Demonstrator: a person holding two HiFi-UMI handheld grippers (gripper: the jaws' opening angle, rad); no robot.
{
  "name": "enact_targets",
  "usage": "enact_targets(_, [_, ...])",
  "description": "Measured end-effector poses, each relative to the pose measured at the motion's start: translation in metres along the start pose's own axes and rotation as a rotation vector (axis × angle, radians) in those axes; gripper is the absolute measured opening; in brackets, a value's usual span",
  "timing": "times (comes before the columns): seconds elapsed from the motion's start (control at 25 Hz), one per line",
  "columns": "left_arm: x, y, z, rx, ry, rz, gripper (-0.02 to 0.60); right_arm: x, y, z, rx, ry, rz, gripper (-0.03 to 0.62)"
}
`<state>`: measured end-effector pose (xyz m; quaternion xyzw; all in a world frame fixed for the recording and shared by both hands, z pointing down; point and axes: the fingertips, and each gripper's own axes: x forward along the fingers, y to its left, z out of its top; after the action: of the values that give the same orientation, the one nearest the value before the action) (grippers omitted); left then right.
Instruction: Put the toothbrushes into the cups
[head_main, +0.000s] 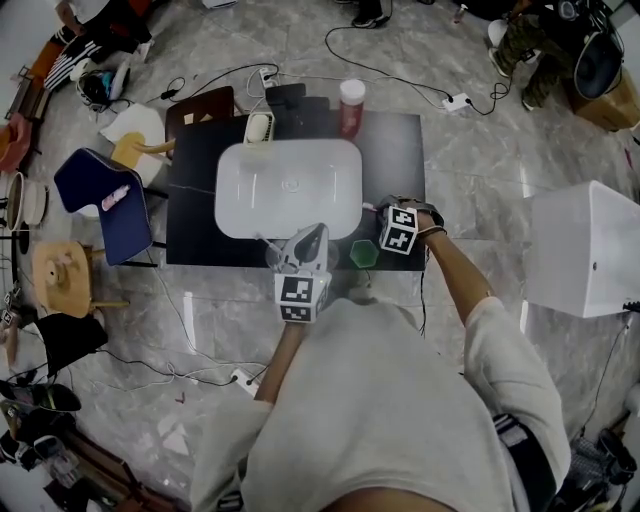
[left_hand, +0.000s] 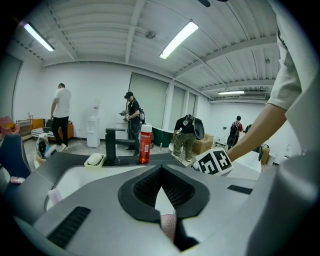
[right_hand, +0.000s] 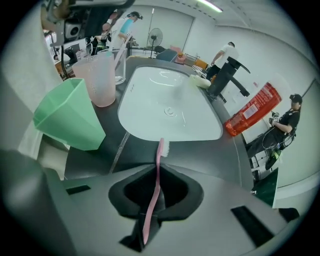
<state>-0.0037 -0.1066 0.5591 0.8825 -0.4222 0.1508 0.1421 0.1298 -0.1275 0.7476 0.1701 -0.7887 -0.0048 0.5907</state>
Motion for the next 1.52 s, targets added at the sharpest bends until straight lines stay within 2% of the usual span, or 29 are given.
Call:
enact_targets(0.2, [-0.002,0.002,-0.001,0.009,-0.006,0.007,0.026,-0.013,-0.006,0.003,0.094,-0.072,-0.055,0.037])
enact_targets(0.52, [-0.002,-0.005,0.005,0.017,-0.013,-0.016,0.026,-0.064,-0.027,0.017,0.440,-0.297,-0.185,0.037])
enact_targets(0.96, [-0.005,-0.016,0.006,0.031,-0.024,-0.059,0.026,-0.139,-0.028,0.030,0.777,-0.598,-0.326,0.035])
enact_targets(1.16, [-0.008,-0.018,0.009,0.041,-0.032,-0.068,0.026,-0.170,-0.026,0.042,0.835,-0.706,-0.371,0.035])
enact_targets(1.52, [-0.016,-0.018,0.012,0.044,-0.044,-0.062,0.026,-0.216,-0.016,0.071,0.802,-0.826,-0.422,0.035])
